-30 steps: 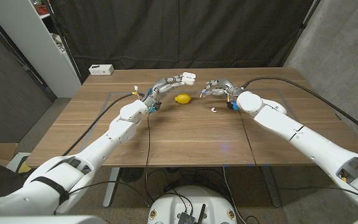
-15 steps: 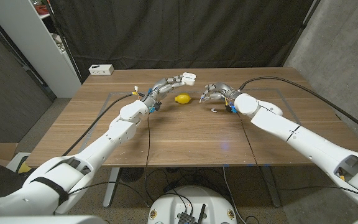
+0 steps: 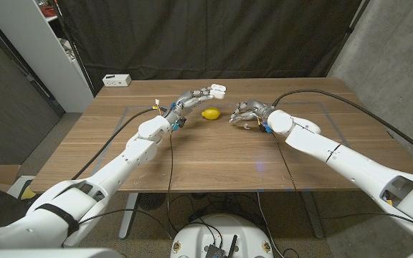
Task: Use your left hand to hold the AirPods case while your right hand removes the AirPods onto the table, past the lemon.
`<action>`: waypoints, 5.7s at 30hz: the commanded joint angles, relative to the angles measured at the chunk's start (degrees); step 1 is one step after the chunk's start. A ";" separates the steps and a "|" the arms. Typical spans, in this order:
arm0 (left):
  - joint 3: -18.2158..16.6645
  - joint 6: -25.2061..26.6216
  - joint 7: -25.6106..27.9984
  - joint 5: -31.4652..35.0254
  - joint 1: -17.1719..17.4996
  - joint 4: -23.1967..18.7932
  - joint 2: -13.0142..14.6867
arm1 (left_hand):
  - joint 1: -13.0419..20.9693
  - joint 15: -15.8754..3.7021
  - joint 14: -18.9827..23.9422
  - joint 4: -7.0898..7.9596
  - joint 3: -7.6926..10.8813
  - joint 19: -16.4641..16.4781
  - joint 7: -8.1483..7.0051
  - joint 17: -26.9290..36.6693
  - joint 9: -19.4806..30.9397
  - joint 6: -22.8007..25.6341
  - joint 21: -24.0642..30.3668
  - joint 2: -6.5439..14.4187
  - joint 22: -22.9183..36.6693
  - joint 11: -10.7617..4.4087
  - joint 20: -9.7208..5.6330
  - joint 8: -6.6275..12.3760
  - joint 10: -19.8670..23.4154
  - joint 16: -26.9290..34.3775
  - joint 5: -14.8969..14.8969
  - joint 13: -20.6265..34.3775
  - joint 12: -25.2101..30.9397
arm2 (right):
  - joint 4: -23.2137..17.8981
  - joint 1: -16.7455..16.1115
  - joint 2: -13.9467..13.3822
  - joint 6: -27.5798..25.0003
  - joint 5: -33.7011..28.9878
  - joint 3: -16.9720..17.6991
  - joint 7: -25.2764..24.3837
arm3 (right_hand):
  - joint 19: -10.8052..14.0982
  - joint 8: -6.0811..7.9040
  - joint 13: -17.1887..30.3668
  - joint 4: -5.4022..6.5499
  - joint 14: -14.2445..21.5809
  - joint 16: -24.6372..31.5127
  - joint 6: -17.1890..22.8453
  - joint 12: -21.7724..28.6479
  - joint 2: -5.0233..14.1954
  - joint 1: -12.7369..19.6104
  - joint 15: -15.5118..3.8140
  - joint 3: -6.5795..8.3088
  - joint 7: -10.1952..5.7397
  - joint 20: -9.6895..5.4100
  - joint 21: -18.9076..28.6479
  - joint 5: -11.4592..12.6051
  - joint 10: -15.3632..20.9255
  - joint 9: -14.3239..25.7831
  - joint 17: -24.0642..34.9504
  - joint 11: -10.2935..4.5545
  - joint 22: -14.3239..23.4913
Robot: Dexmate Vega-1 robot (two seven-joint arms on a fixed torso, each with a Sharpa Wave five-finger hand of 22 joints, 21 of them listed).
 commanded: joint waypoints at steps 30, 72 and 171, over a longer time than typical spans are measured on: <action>0.19 -0.30 0.16 0.04 -0.07 0.32 -0.55 | 0.25 -2.05 -0.07 0.22 0.92 0.37 -2.96 -0.04 8.64 3.45 0.32 0.58 0.02 0.01 0.16 0.38 0.22 -0.04 0.34 0.10 -0.08 | -3.92 0.58 -2.01 -7.92 -1.66 -0.23 3.57 | -2.84 -10.75 -1.06 -0.40 -3.67 0.52 -21.66 -0.07 -0.64 0.09 0.47 -1.17 1.80 0.88 0.37 0.83 -7.37 -5.55 0.33 3.47 0.19; 0.06 0.20 1.10 0.16 1.38 -2.16 0.49 | 0.29 -2.01 -0.11 0.18 1.04 0.41 -3.12 -0.03 8.68 3.42 0.33 0.61 0.02 0.03 0.18 0.35 0.20 -0.05 0.35 0.10 -0.09 | -15.25 -1.43 -5.04 -2.97 2.45 5.98 1.07 | -2.86 -8.95 -1.13 1.09 -4.85 1.07 -33.69 1.42 -2.44 -4.36 3.55 -4.16 7.26 2.89 0.57 3.39 -12.83 -8.70 0.49 7.06 0.21; 0.18 1.06 3.06 0.21 3.48 -5.43 0.85 | -0.41 -1.99 -0.05 0.56 1.03 0.36 -2.66 0.02 8.08 0.93 0.31 0.62 0.04 0.18 0.32 -1.13 0.12 -0.01 0.29 0.11 -0.10 | -7.94 -4.86 0.70 12.18 8.20 9.73 -1.34 | 7.59 -1.25 0.37 -0.28 13.84 2.64 -4.78 5.03 5.14 2.88 -4.71 -2.62 6.04 -2.06 0.91 0.22 9.54 -2.50 0.44 2.54 0.15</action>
